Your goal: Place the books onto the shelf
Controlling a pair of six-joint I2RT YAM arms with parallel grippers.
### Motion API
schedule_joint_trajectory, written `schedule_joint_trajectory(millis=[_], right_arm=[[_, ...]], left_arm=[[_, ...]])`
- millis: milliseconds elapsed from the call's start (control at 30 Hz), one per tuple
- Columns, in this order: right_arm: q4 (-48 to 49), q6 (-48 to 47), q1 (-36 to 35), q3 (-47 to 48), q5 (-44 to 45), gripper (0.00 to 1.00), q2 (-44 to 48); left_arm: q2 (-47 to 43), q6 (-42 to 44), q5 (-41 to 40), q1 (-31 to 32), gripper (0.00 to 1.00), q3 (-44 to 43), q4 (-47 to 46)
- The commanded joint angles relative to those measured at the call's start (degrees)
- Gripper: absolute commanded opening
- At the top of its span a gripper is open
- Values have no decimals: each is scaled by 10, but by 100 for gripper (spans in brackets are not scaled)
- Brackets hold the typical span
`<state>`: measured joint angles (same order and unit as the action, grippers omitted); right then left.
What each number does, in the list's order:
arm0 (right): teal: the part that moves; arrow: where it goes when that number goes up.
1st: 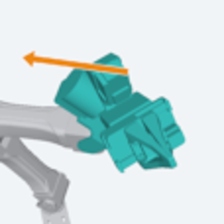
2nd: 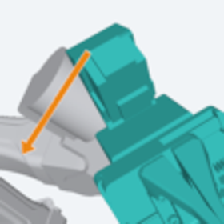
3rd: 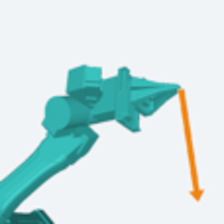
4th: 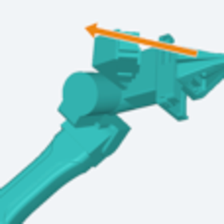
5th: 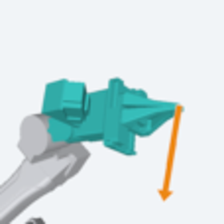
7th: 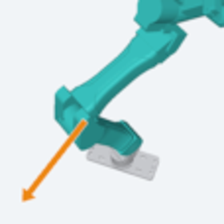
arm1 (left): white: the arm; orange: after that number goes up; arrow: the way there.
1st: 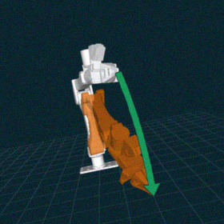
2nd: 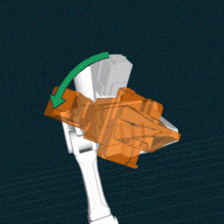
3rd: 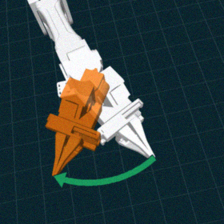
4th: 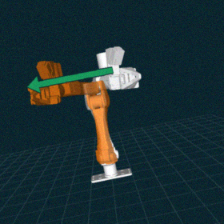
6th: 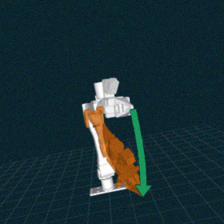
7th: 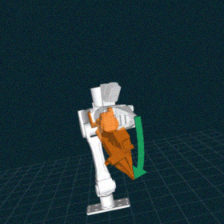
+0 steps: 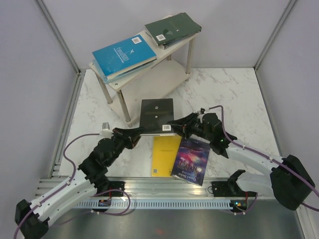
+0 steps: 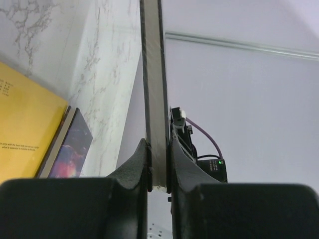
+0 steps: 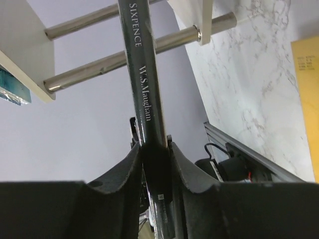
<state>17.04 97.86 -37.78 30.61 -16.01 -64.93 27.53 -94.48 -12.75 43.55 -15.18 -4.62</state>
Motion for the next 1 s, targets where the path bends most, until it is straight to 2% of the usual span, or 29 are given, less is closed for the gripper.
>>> schedule_joint_trajectory(millis=[0, 133, 200, 300, 367, 500, 533, 600, 633, 733, 833, 967], right_arm=[[185, 48, -3, 23, 13, 22, -41], [247, 51, 8, 53, 5, 1, -93], [265, 48, 23, 73, -11, 0, -112], [277, 29, 46, 114, -40, 0, -151], [267, -4, 65, 166, -67, 0, -191], [249, -48, 85, 253, -122, 0, -266], [246, -53, 88, 267, -132, 0, -290], [237, -65, 95, 301, -136, 0, -322], [235, -68, 97, 311, -140, 0, -332], [233, -78, 103, 353, -155, 0, -377], [233, -84, 104, 420, -183, 0, -445], [239, -84, 104, 524, -226, 0, -534]], left_arm=[[-11, -17, 4, 7, 2, -9, -89], [-6, -7, 28, 7, 3, -21, -41], [-5, 3, 39, 7, 4, -28, -14], [12, 30, 70, 7, 15, -37, 13], [31, 58, 95, 7, 27, -48, 32], [53, 83, 114, 6, 45, -53, 43], [52, 82, 111, 6, 55, -53, 64], [46, 85, 104, 5, 69, -56, 77], [43, 85, 98, 2, 82, -60, 97], [28, 93, 93, -7, 94, -69, 134], [16, 108, 90, -14, 100, -77, 154], [12, 137, 94, -22, 100, -100, 200]])
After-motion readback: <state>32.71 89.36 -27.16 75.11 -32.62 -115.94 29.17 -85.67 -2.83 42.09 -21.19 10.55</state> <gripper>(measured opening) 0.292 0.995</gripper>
